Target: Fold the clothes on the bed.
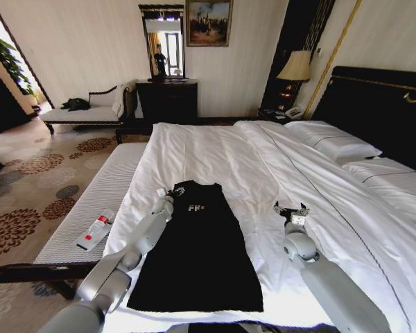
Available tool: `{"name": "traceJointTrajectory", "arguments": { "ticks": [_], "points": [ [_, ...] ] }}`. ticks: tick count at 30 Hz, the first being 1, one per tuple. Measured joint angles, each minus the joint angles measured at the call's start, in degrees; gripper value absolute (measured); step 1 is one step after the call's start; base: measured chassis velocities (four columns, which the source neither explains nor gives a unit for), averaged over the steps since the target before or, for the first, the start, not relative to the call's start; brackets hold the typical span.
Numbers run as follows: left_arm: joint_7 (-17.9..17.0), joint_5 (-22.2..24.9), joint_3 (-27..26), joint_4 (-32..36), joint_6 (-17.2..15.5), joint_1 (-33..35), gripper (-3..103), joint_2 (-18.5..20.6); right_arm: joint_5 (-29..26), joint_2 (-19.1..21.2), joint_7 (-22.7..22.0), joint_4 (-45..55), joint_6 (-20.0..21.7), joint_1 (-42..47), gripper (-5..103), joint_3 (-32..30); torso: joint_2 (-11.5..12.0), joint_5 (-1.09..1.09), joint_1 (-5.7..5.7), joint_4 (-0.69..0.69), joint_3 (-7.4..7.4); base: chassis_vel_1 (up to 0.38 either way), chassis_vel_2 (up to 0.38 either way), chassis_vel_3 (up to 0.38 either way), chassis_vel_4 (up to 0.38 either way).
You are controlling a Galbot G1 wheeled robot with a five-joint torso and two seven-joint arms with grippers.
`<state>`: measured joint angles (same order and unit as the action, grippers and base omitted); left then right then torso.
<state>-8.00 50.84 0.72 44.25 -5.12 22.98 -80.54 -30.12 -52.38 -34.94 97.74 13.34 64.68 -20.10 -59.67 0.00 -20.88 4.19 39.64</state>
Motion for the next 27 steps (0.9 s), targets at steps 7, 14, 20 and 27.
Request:
{"name": "traceJointTrajectory", "arguments": {
  "ticks": [7,14,20,27],
  "points": [
    [0.0,-0.1,0.0,0.0,0.6,0.1,51,0.3,-1.4,-0.4,0.0,-0.1,0.1,-0.3,100,0.4,0.0,0.0,0.0,0.0,0.0,0.0,0.0,0.0,0.0],
    [-0.5,0.3,-0.1,0.5,0.9,0.3,30,1.0,-23.6,-1.6,-1.0,0.2,4.7,-8.1,100,3.3,0.0,-0.02,0.0,-0.02,0.01,0.0,0.0,0.0,0.0],
    [-1.6,0.5,0.2,2.1,1.1,0.8,9,1.8,-29.9,-2.2,6.6,-6.6,4.2,-16.8,100,8.9,0.0,-0.02,0.0,0.01,0.01,0.0,0.0,0.0,0.0],
    [-2.8,2.1,0.3,4.0,1.1,2.2,1,2.9,-33.7,-8.6,14.1,-20.2,2.2,-28.9,100,16.7,0.0,-0.02,-0.01,-0.01,0.01,0.0,0.0,0.0,0.0]
  ]
}}
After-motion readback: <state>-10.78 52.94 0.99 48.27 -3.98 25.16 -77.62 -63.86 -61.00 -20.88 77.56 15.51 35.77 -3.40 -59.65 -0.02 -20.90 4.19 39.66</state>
